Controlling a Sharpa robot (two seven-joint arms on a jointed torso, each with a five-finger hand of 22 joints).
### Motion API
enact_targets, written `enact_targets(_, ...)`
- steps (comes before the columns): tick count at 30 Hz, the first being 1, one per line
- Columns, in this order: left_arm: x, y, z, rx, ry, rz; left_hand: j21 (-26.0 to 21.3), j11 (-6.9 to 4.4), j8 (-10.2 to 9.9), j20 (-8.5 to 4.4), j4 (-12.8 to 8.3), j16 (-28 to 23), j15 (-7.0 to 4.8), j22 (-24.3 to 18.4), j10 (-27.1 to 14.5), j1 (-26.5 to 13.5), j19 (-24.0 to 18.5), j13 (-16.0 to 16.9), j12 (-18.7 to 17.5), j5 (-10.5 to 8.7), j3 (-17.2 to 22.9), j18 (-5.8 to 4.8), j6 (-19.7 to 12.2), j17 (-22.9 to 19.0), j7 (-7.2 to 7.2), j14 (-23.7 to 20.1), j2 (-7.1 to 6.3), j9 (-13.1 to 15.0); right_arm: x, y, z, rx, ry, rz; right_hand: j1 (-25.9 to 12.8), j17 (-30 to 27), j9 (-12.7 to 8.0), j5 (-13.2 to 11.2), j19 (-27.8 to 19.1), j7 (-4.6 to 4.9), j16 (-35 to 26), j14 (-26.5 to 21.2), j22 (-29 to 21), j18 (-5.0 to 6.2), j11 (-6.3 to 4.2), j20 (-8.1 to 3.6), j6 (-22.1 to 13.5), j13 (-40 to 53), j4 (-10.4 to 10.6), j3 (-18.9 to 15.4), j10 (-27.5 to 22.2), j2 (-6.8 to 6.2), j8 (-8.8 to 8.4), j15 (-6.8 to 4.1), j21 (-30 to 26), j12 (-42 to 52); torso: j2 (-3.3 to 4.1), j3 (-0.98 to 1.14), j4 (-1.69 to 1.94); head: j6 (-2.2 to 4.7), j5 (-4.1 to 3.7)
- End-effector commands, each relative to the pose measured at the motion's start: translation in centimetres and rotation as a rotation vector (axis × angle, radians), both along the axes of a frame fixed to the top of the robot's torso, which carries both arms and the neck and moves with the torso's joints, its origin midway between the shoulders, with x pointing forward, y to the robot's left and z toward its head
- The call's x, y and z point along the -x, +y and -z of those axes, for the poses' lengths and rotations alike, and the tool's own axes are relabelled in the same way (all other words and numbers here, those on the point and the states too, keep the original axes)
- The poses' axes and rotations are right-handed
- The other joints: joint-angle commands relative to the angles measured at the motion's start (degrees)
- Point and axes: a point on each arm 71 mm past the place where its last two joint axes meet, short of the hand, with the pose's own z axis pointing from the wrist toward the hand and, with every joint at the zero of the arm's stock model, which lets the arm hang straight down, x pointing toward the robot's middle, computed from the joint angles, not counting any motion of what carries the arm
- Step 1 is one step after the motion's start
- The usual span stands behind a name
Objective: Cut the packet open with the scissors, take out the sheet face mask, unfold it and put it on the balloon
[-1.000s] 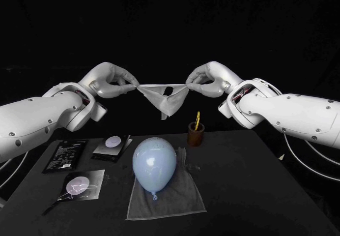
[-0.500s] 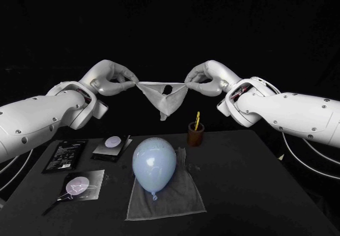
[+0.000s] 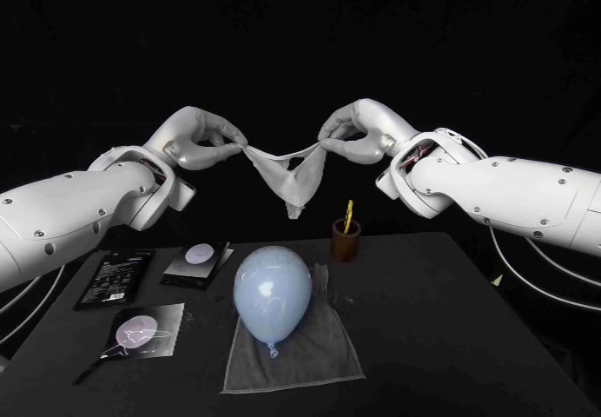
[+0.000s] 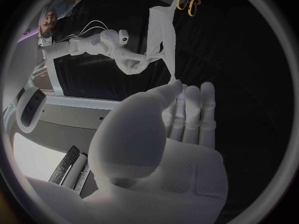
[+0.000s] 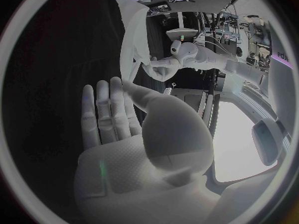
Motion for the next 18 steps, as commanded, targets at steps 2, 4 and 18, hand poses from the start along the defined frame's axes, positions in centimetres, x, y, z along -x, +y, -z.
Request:
enact_targets(2,0.1,-0.5,0.0,0.024,0.029,0.015,0.1,0.03,0.2,0.39,0.1,0.1,0.53,-0.1,-0.3,-0.6,-0.1,-0.1,-0.5,0.39,0.1,0.72,-0.5,-0.1,0.26,0.1,0.35,0.4,0.0,0.5,-0.2,-0.018,0.005,-0.008,0.4,0.0,5.6,0.2,0.5,0.04,0.2,0.4,0.1,0.98,-0.06,0.06,0.4,0.1,0.0,0.0,-0.5,-0.03,0.86,-0.11,0.3,0.2,-0.01,0.02,0.00,0.53,0.02)
enact_targets(4,0.2,-0.7,0.0,0.030,0.040,0.020,0.1,0.06,0.2,0.44,0.3,0.1,0.57,-0.1,-0.2,-0.8,-0.1,-0.2,-0.6,0.39,0.1,0.71,-0.6,-0.1,0.32,0.1,0.29,0.5,0.1,0.7,-0.2,-0.025,0.009,-0.014,0.4,-0.1,5.6,0.2,0.5,0.04,0.2,0.4,0.1,0.98,-0.06,0.05,0.4,0.1,0.0,0.0,-0.5,-0.02,0.86,-0.12,0.3,0.2,0.04,0.02,0.04,0.62,0.13)
enact_targets(18,0.6,-1.4,2.2,0.062,0.177,0.040,-2.0,0.98,-5.6,1.43,1.2,-0.9,1.49,-1.7,0.7,-3.1,-0.7,-1.1,-2.8,0.39,-0.3,0.67,-8.5,-0.5,1.77,-0.8,-3.18,-0.9,1.0,2.3,-0.3,-0.041,0.030,-0.059,0.5,-0.1,5.6,0.2,0.5,0.05,0.2,0.5,0.1,0.97,-0.06,0.04,0.3,0.1,0.0,0.1,-0.5,0.01,0.87,-0.13,0.3,0.3,0.05,-0.01,-0.09,0.30,-0.22)
